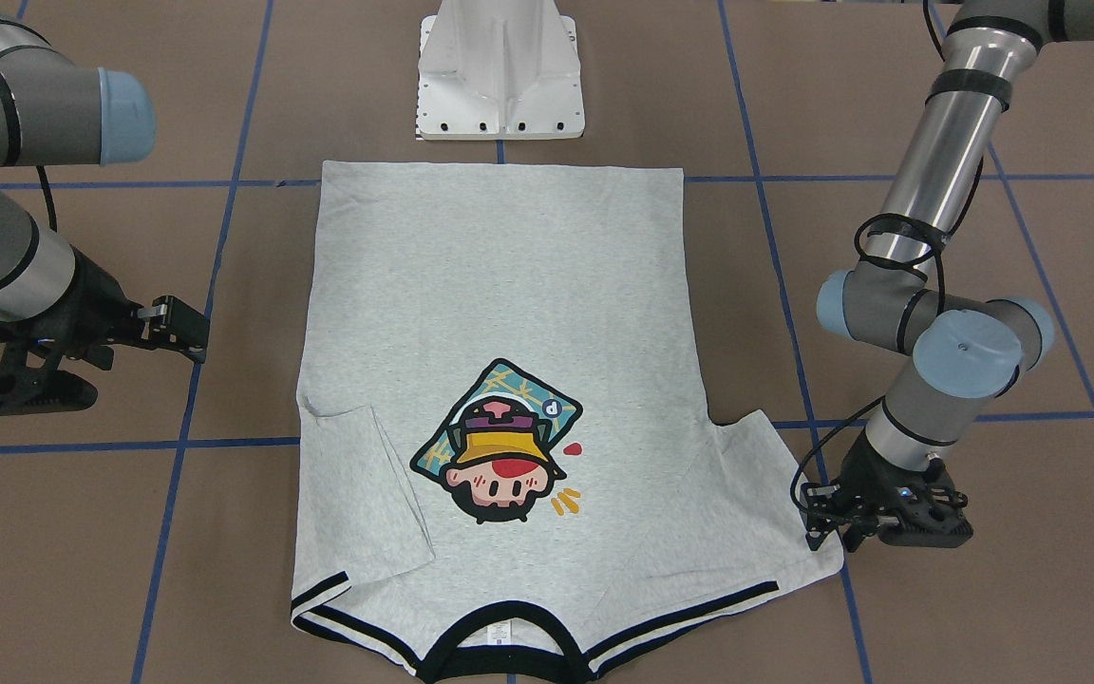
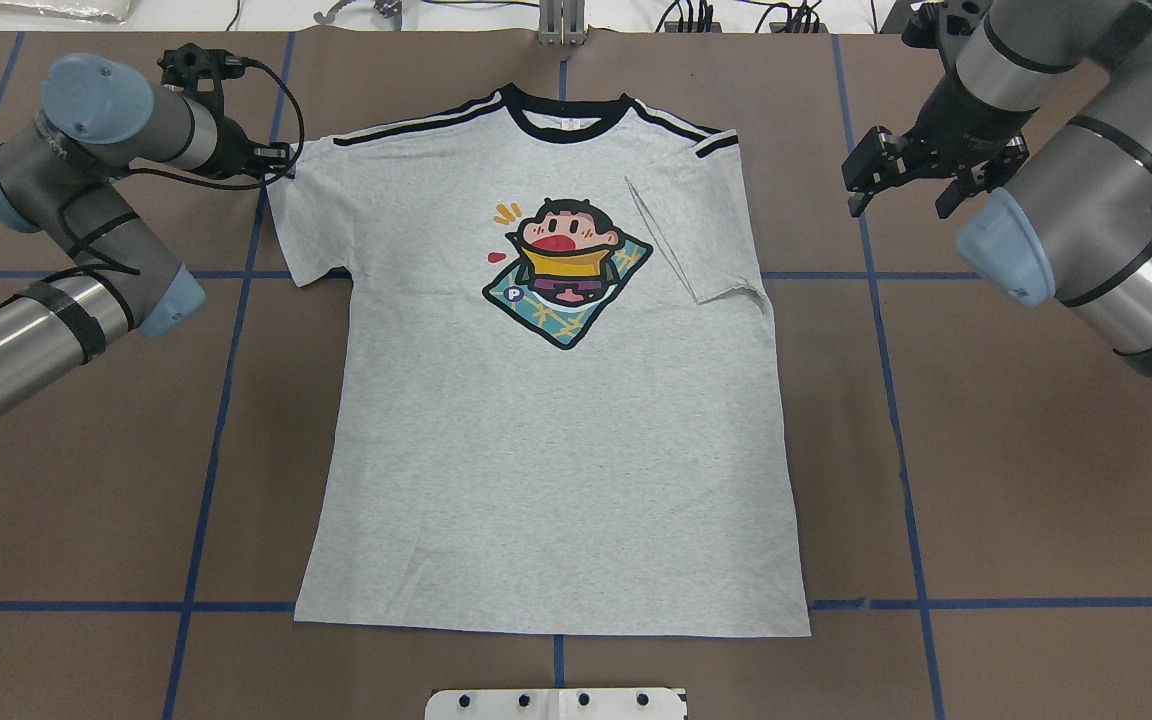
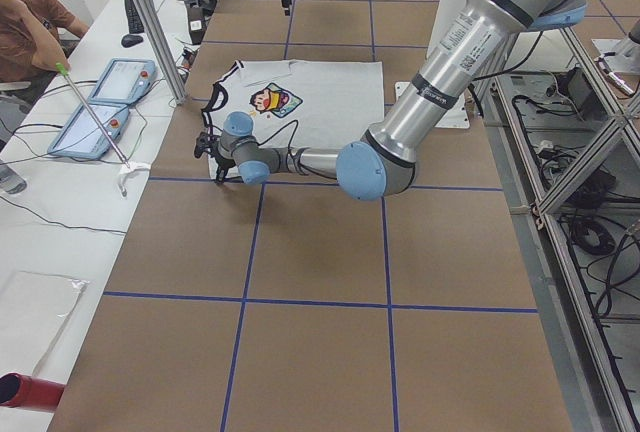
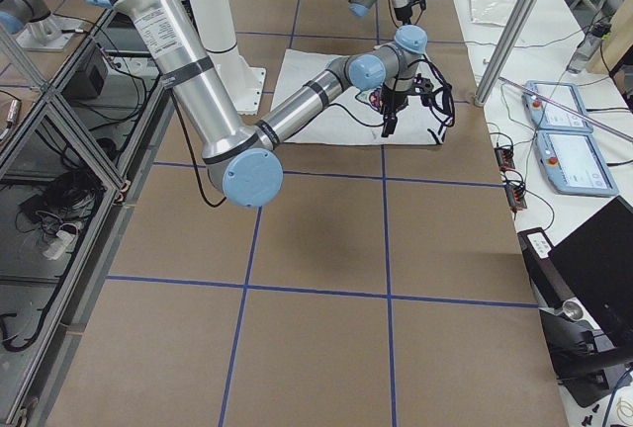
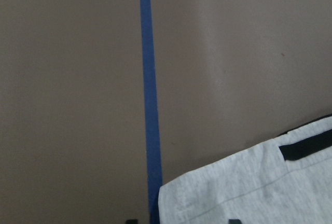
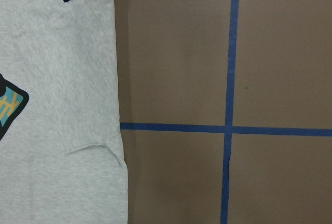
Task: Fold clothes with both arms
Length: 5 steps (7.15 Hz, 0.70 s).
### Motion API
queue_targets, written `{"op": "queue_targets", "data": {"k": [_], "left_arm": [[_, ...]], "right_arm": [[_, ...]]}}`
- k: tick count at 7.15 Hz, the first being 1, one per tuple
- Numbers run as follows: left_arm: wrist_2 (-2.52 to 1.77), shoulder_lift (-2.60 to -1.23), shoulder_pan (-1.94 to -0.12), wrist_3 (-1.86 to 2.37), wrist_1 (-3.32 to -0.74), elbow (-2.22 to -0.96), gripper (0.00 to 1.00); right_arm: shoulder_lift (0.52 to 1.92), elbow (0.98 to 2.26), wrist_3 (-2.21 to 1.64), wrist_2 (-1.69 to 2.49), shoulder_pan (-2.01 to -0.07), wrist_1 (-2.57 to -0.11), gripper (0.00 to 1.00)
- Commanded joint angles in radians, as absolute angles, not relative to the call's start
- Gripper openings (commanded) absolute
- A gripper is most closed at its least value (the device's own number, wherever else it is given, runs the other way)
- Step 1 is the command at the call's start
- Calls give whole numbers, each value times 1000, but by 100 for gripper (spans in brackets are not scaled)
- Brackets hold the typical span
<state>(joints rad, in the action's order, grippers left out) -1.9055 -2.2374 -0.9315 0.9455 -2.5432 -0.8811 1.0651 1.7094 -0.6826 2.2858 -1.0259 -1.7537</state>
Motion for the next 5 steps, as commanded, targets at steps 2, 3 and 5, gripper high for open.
{"op": "queue_targets", "data": {"k": [2,3,5], "left_arm": [[-1908,-2247,-931,946,-2543,-882,19],[-1911,-2249,-931,946,-2543,-885,16],[-1914,-2252,-934,972,-2537,-931,7]], "right_arm": [[1060,1695,-683,2284,-1025,-1750,100],[1061,1695,-683,2284,-1025,-1750,100],[1062,1695,-683,2284,-1025,-1750,100]]}}
